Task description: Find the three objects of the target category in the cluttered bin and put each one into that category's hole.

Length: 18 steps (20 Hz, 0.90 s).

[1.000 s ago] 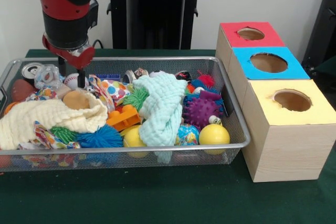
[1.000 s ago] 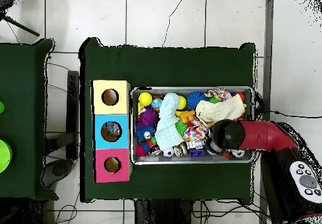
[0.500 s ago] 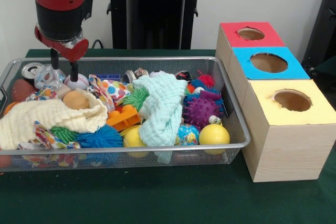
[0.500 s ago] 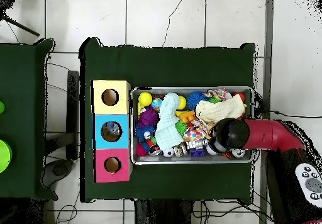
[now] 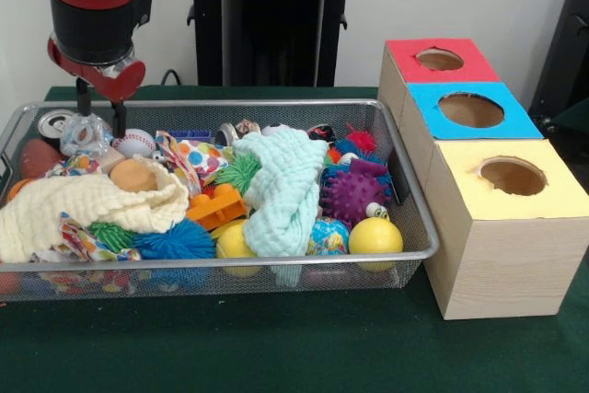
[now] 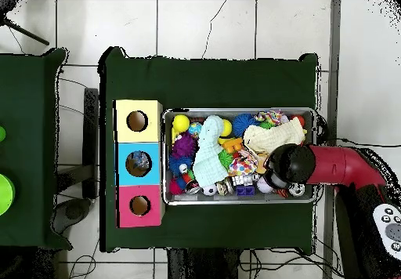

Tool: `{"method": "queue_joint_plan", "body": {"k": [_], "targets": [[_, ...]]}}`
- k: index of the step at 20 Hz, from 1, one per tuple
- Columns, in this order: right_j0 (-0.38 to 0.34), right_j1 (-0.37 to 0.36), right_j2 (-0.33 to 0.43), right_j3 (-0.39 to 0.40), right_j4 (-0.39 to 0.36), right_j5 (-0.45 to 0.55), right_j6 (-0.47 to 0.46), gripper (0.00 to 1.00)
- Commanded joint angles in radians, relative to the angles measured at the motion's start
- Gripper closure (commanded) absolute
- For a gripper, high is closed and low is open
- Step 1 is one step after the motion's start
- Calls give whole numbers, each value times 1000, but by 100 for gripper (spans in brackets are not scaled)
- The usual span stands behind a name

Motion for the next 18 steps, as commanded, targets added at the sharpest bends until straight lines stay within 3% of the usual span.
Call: {"method": "queue_joint_plan", "body": {"k": [1,18], "targets": [[-22,78,73,-66,-54,72,-341,0],[-62,151,62,-49,-66,23,-341,0]]}}
